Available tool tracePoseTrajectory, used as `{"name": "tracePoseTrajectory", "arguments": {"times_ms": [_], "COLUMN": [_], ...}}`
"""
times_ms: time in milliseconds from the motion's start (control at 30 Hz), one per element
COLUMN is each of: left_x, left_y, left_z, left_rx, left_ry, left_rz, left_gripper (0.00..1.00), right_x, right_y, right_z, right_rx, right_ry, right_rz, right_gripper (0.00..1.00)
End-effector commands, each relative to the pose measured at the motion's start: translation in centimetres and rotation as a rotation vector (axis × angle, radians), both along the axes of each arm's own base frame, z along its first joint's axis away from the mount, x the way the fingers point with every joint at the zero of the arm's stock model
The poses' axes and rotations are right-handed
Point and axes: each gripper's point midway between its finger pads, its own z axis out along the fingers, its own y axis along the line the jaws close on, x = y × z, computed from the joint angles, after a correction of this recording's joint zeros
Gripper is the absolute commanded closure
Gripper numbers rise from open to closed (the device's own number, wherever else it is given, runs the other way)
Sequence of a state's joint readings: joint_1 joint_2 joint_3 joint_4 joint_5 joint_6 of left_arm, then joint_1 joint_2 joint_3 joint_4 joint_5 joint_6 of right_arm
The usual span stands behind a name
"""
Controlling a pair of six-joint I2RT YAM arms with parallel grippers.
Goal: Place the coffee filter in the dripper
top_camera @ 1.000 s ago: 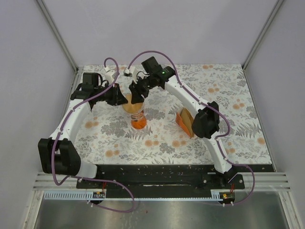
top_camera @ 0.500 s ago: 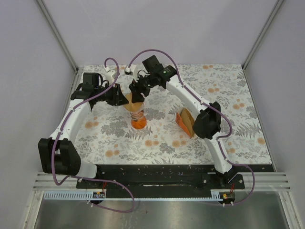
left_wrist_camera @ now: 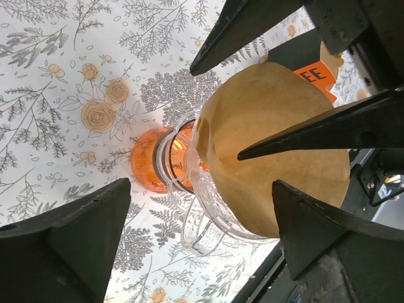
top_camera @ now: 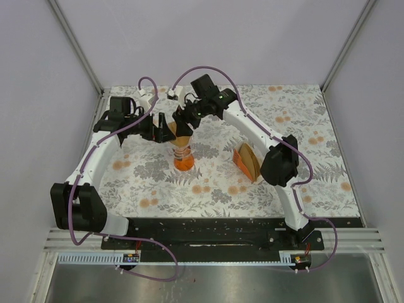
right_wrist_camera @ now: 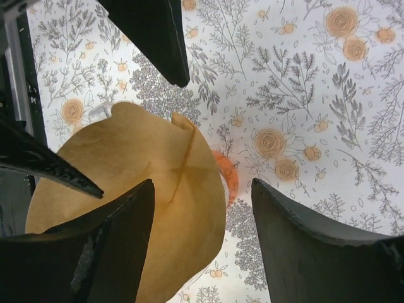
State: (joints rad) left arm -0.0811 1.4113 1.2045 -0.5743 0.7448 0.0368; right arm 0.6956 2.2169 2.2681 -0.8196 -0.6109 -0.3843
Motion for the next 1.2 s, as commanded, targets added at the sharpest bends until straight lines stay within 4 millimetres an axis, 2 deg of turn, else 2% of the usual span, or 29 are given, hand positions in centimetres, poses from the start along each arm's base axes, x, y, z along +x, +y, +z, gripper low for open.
{"name": "tracePoseTrajectory", "arguments": {"times_ms": [0,267,467,800,900,1067,1167], "left_x": [0.6,0.6,0.2,0.2,0.2,0.3,0.4], "left_y": [0.1,0.5,0.6,1.2,1.3,1.4,1.5], "left_z": [2.9,4.1,5.7,6.0,6.1,6.8,7.3], "left_rx": [-0.015,-0.032,-0.048,-0.06,-0.063,-0.074,-0.07], "left_ry": [-0.098,-0.122,-0.165,-0.168,-0.171,-0.182,-0.195], "left_rz": [-0.008,0.0,-0.008,-0.002,-0.001,0.002,0.002], "left_gripper": [0.01,0.01,0.01,0.01,0.01,0.01,0.01], "right_x": [0.0,0.0,0.0,0.2,0.3,0.1,-0.5], "right_y": [-0.3,-0.6,-0.5,-0.5,-0.7,-1.6,-1.9], "right_z": [3.7,4.2,5.8,7.1,8.2,11.3,12.4], "right_rx": [0.062,0.078,0.112,0.133,0.142,0.18,0.195], "right_ry": [-0.075,-0.076,-0.095,-0.119,-0.137,-0.181,-0.191], "right_rz": [-0.023,-0.033,-0.04,-0.059,-0.079,-0.123,-0.119], "right_gripper": [0.29,0.29,0.29,0.29,0.29,0.3,0.32]}}
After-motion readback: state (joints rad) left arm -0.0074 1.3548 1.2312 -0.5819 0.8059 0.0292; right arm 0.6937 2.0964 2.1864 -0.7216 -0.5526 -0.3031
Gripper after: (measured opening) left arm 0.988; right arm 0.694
